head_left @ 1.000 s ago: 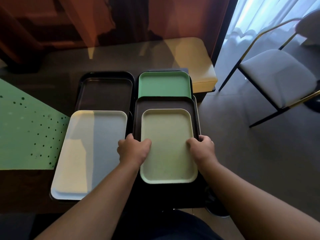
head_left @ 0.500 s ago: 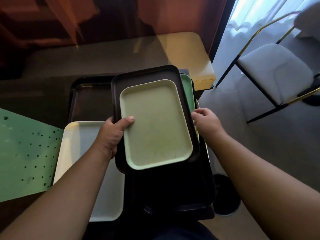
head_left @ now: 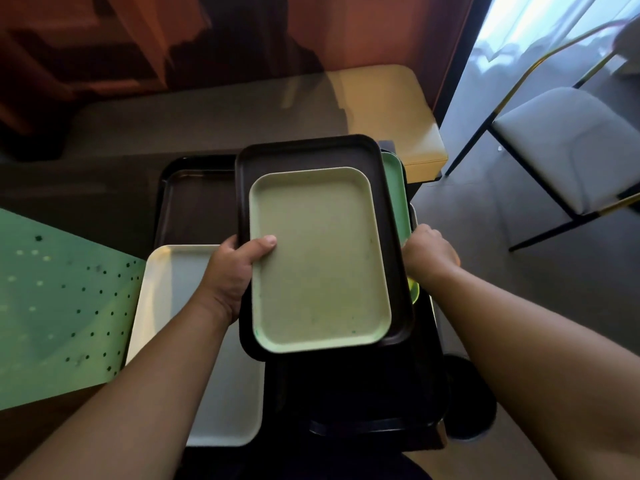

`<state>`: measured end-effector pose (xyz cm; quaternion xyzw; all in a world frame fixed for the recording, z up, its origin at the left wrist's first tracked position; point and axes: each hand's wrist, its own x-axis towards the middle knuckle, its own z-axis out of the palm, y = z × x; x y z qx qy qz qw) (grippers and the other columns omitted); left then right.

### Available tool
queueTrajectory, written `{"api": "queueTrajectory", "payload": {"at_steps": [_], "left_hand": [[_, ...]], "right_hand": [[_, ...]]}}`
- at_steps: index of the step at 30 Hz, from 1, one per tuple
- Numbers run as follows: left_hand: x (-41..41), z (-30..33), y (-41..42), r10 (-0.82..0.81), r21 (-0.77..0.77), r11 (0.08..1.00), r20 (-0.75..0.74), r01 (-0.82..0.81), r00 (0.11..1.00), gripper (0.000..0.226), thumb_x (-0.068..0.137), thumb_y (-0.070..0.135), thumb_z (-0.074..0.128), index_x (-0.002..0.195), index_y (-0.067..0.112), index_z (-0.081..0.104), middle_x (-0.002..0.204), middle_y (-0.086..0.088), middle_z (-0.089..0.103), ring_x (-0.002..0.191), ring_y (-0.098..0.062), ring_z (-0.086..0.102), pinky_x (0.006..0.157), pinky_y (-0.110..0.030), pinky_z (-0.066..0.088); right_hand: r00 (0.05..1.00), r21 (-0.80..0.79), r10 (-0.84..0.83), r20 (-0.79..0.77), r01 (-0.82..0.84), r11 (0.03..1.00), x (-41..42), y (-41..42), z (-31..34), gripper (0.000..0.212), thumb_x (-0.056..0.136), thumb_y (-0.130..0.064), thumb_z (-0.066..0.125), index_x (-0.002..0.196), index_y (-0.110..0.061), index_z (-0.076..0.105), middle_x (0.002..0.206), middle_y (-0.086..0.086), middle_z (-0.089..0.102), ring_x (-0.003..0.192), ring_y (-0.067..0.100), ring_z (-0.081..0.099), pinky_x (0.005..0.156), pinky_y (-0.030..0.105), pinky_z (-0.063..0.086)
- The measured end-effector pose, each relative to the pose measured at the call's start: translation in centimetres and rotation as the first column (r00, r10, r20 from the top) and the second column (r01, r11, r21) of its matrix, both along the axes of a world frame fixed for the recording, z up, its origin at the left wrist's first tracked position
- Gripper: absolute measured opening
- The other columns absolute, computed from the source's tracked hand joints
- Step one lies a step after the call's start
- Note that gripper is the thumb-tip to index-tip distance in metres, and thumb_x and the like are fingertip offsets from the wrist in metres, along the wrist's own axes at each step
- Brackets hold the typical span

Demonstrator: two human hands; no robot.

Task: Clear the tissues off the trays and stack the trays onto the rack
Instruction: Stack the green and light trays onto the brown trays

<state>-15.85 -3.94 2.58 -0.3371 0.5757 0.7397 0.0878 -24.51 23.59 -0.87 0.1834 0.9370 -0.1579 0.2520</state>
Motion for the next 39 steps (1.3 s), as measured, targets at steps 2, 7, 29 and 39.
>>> {"api": "queueTrajectory", "payload": {"at_steps": [2, 7, 29, 39], "left_hand": [[0.7, 0.0, 0.1, 0.000, 0.005, 1.000, -0.001, 0.000, 1.000, 0.050, 0.075, 0.019, 0.073, 0.119, -0.003, 0.066, 0.103, -0.026, 0.074, 0.080, -0.037, 0.072, 0.072, -0.049, 0.062], [1.9, 1.0, 0.8, 0.018, 0.021, 1.000, -0.008, -0.018, 1.000, 0.034, 0.092, 0.010, 0.066, 0.123, -0.004, 0.064, 0.107, -0.028, 0.072, 0.084, -0.038, 0.071, 0.074, -0.051, 0.063], [10.0, 5.6, -0.4, 0.003, -0.244, 0.969, -0.164, -0.044, 0.986, 0.029, 0.098, 0.037, 0.061, 0.123, 0.024, 0.068, 0.110, -0.008, 0.078, 0.098, -0.031, 0.074, 0.086, -0.048, 0.060], [9.9, 7.2, -5.1, 0.109, -0.377, 0.922, 0.045, -0.084, 0.993, 0.047, 0.108, 0.044, 0.035, 0.082, 0.016, 0.063, 0.077, 0.009, 0.056, 0.070, -0.003, 0.051, 0.066, -0.024, 0.040]], "right_hand": [[0.991, -0.163, -0.115, -0.065, 0.103, 0.981, 0.2, 0.0, 0.7, 0.026, 0.104, -0.018, 0.041, 0.125, -0.005, 0.048, 0.120, 0.017, 0.060, 0.106, 0.036, 0.061, 0.078, 0.041, 0.045], [0.942, -0.615, -0.303, -0.144, 0.155, 0.773, 3.2, 0.9, 3.2, 0.025, 0.105, -0.034, 0.046, 0.123, -0.018, 0.052, 0.115, 0.009, 0.063, 0.105, 0.027, 0.063, 0.095, 0.055, 0.055], [0.973, -0.875, -0.052, 0.223, 0.224, 0.430, 12.0, -1.7, 9.5, 0.050, 0.097, -0.053, 0.059, 0.124, -0.012, 0.071, 0.118, 0.010, 0.078, 0.111, 0.026, 0.073, 0.099, 0.043, 0.056], [0.985, -0.851, -0.135, 0.112, 0.165, 0.499, 14.1, -8.5, 7.6, 0.021, 0.092, -0.028, 0.073, 0.107, -0.013, 0.071, 0.089, 0.001, 0.082, 0.079, 0.017, 0.079, 0.071, 0.033, 0.061]]}}
